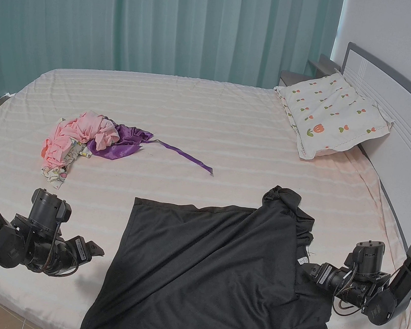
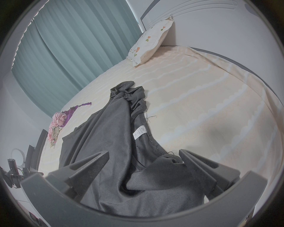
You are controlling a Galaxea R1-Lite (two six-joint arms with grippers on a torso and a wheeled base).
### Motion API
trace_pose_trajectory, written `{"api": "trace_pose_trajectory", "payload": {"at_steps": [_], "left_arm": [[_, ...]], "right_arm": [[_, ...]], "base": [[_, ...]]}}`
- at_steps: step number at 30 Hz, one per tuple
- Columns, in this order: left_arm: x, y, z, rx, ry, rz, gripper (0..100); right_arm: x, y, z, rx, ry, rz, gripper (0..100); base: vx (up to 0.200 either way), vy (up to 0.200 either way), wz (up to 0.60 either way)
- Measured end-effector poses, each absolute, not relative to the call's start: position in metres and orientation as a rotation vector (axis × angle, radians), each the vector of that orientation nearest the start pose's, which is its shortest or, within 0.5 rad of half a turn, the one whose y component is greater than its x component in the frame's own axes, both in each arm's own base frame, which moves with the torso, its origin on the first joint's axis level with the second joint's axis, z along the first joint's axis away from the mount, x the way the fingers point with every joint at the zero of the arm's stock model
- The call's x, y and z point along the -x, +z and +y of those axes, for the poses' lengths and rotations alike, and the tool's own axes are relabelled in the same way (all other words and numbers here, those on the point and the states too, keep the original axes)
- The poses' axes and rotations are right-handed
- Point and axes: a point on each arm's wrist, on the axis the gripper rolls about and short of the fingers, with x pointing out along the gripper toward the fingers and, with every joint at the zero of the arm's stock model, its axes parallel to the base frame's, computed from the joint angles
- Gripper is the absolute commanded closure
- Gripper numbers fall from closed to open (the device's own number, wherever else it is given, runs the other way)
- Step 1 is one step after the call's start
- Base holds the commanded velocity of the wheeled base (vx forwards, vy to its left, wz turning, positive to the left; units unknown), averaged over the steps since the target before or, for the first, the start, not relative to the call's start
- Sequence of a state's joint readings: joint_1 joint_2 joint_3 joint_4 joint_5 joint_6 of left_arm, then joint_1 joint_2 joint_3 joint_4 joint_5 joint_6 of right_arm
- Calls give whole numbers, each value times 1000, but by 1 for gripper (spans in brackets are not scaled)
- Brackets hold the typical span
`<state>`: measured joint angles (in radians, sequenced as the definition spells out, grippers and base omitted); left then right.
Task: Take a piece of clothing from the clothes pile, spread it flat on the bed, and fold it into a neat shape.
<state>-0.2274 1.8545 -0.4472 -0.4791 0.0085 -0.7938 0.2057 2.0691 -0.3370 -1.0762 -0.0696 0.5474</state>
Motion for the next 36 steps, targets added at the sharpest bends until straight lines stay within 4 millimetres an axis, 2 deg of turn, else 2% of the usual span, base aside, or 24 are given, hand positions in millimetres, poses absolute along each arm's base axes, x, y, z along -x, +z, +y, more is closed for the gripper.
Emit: {"api": "trace_pose_trajectory", "payload": {"at_steps": [7,16,29,36], "left_arm": [[-243,42,-60,613,168,962,0],[-244,41,-61,612,169,966,0],[-246,41,-61,643,174,950,0],[-270,53,-67,740,158,829,0]], "right_arm": [[-266,17,54,-438,-49,664,0],[-267,18,54,-444,-40,635,0],[-267,16,54,-442,-44,645,0],[-267,16,54,-441,-43,645,0]], "base": [[0,0,0],[0,-200,0],[0,0,0],[0,0,0]]}}
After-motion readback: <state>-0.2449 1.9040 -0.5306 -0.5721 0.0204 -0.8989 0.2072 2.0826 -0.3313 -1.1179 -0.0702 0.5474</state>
